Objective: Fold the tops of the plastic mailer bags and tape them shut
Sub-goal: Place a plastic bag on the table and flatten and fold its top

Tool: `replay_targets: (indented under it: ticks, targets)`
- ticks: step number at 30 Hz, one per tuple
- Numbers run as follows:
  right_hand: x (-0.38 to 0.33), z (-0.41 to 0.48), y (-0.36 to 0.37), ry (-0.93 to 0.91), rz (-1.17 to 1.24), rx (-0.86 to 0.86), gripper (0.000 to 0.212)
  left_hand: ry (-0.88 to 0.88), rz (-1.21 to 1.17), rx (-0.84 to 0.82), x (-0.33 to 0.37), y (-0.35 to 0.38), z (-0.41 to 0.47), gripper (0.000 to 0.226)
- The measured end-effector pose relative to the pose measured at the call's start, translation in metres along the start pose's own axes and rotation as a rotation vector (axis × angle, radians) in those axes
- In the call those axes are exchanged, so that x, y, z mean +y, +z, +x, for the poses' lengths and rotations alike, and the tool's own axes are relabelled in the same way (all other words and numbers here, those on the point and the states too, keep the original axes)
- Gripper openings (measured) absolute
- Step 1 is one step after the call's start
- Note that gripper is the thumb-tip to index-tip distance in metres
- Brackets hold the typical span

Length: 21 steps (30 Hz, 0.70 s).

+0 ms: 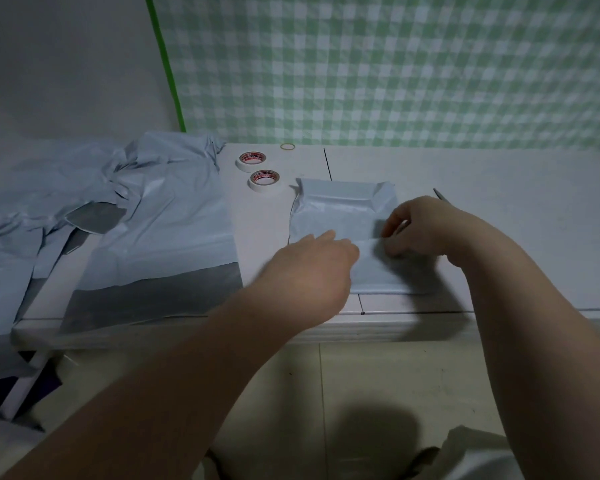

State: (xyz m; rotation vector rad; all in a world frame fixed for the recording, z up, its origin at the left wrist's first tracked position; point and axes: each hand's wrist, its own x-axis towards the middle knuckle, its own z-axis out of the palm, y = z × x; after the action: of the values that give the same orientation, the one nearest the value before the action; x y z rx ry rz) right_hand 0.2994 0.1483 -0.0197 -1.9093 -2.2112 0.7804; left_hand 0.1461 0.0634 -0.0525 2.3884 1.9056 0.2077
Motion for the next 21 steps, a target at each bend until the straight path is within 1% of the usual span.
replay_targets:
  ticks: [3,5,7,9,10,12,14,16,17,19,21]
  targets:
    - [-0.006,-0.002,-0.003,-0.051,-0.021,-0.028,0.016,0.002,-0.055,0.012,0.004,0.007,0.003,0.013]
    - [-0.014,0.002,-0.002,-0.068,-0.071,-0.045,0.018,0.015,-0.063,0.034,0.003,0.012,0.003,0.006]
    - [-0.022,0.010,0.001,-0.049,-0.220,-0.070,0.033,0.048,-0.030,0.060,0.004,0.015,0.000,0.019]
    - [-0.030,0.016,0.004,-0.011,-0.385,-0.103,0.049,0.082,-0.004,0.056,0.004,0.017,-0.001,0.026]
    - [-0.034,0.018,0.004,-0.008,-0.445,-0.116,0.050,0.097,-0.007,0.058,0.004,0.019,-0.001,0.027]
    - [-0.041,0.020,0.004,-0.026,-0.508,-0.132,0.042,0.108,-0.015,0.073,0.001,0.021,0.000,0.027]
    - [-0.047,0.021,0.005,-0.043,-0.496,-0.130,0.036,0.107,-0.016,0.075,-0.003,0.026,0.002,0.031]
    - [-0.051,0.023,0.008,-0.054,-0.474,-0.123,0.034,0.126,-0.016,0.141,-0.003,0.030,0.001,0.042]
    - [-0.051,0.025,0.009,-0.057,-0.463,-0.126,0.033,0.117,-0.010,0.177,-0.002,0.030,-0.001,0.044]
    - [-0.052,0.027,0.010,-0.059,-0.447,-0.139,0.034,0.094,0.048,0.269,-0.002,0.029,-0.002,0.040]
    - [-0.049,0.028,0.009,-0.063,-0.455,-0.146,0.033,0.076,0.094,0.291,-0.003,0.027,-0.004,0.038]
